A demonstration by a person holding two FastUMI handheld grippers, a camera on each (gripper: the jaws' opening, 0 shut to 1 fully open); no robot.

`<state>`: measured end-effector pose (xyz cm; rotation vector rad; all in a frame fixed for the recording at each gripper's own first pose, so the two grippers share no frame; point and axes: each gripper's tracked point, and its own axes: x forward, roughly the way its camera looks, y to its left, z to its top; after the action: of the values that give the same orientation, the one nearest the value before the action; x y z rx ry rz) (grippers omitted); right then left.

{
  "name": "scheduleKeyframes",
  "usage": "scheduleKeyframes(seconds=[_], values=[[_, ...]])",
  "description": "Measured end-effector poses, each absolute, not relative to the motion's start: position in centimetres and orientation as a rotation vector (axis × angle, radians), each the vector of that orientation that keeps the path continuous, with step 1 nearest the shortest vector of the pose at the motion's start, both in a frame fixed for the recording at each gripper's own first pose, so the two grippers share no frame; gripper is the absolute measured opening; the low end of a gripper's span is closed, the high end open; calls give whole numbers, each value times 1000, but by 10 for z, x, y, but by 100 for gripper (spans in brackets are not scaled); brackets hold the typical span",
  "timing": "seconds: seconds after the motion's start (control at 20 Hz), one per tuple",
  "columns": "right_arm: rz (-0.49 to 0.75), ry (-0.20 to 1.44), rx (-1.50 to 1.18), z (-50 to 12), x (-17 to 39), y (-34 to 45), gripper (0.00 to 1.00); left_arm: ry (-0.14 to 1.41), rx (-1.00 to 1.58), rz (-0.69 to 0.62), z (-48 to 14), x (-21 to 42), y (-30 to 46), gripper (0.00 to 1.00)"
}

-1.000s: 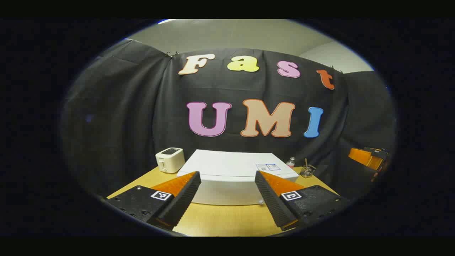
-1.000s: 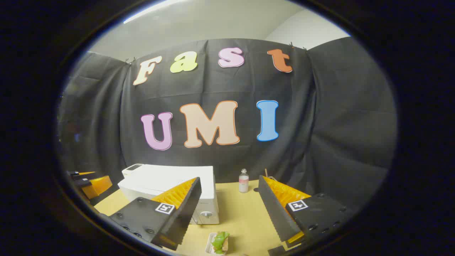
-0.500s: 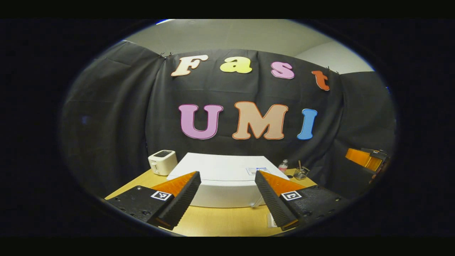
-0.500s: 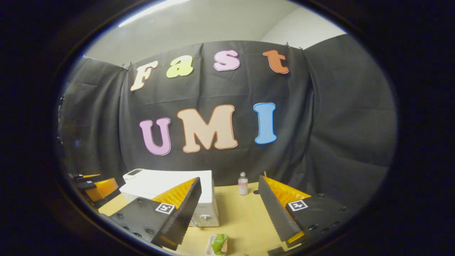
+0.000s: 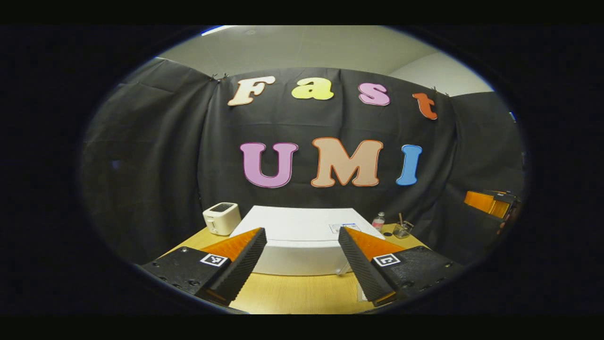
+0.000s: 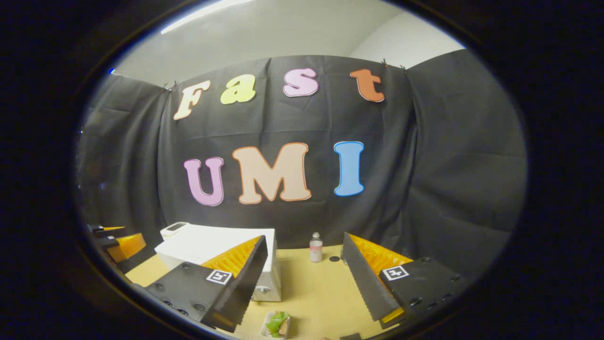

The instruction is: Open the microwave oven with the left hand, put the food in, and close the microwave oven.

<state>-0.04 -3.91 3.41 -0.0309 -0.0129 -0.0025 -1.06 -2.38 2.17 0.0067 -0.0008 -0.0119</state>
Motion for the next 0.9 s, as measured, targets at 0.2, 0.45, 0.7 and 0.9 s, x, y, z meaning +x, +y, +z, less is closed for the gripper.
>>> scheduleKeyframes(seconds=[0.2,0.45,0.7,0.9], values=[[2,3,-87,23,-7,-39,91,37,-14,-1,5,-15,-21,96],[-1,46,-72,7,-4,-43,92,99,-37,-5,-22,-10,-22,96],[-35,78,-45,-7,0,-59,92,154,-6,-53,-56,8,-36,94],[-63,104,-19,-17,3,-70,100,209,4,-115,-91,24,-57,94]])
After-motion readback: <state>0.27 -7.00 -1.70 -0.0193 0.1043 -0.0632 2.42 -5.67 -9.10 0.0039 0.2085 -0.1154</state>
